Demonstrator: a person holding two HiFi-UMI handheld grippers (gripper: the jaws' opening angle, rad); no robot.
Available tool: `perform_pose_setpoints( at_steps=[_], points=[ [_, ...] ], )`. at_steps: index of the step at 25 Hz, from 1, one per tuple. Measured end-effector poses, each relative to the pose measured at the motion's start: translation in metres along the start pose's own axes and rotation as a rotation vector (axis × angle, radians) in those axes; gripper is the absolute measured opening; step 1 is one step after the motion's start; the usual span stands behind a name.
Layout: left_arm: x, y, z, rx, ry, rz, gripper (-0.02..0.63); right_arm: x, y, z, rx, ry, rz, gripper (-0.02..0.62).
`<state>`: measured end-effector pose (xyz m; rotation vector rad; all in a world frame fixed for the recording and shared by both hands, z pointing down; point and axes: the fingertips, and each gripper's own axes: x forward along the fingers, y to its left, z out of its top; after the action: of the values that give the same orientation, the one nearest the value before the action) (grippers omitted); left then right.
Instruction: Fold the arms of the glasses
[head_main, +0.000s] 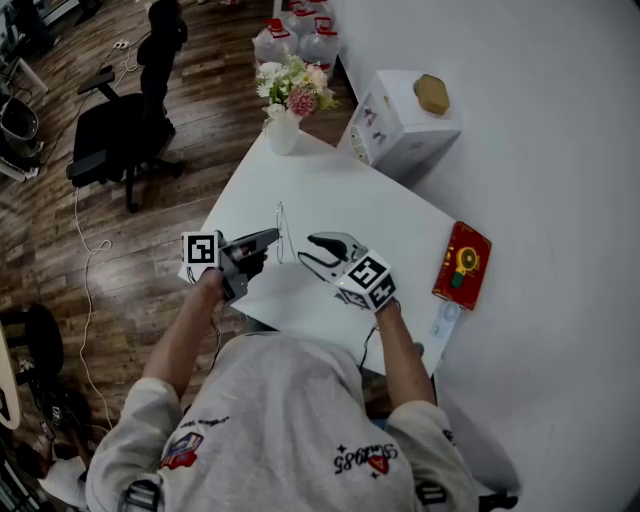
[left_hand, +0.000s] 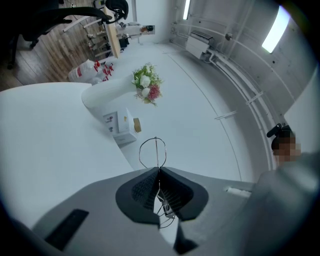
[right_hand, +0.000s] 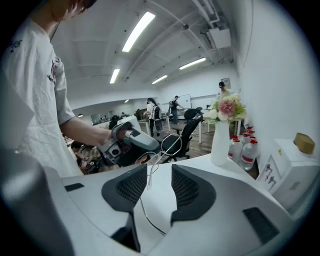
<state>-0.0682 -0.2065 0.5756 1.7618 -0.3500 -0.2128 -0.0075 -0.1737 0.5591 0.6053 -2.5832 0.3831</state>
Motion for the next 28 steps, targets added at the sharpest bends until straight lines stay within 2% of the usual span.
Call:
perform_pose_setpoints(
  at_steps=[4,6,8,10,13,18,23,28],
  points=[
    [-0.005,-0.001,0.022,0.047,-0.07,-0.024,0.006,-0.023,-0.031,0.015,0.152,-0.187,-0.136,0.149],
    [-0.009,-0.003,0.032,0.038,-0.118,-0.042,0.006,-0.04,-0.048,0.016,0.222,-0.259,-0.225,0.149],
    [-0.011,-0.004,0.041,0.033,-0.162,-0.06,0.006,-0.056,-0.063,0.01,0.269,-0.3,-0.314,0.152],
    [-0.015,-0.004,0.047,0.039,-0.196,-0.073,0.006,-0.066,-0.069,-0.001,0.335,-0.324,-0.35,0.15],
    [-0.02,-0.007,0.057,0.052,-0.234,-0.095,0.006,-0.069,-0.065,-0.013,0.448,-0.348,-0.327,0.141],
    [-0.024,-0.015,0.067,0.041,-0.262,-0.127,0.006,-0.058,-0.053,-0.017,0.542,-0.369,-0.266,0.135],
    [-0.02,-0.024,0.066,0.053,-0.262,-0.158,0.006,-0.053,-0.059,-0.008,0.7,-0.488,-0.214,0.116],
    [-0.017,-0.031,0.061,0.046,-0.259,-0.177,0.006,-0.058,-0.065,0.005,0.775,-0.588,-0.188,0.081]
  ],
)
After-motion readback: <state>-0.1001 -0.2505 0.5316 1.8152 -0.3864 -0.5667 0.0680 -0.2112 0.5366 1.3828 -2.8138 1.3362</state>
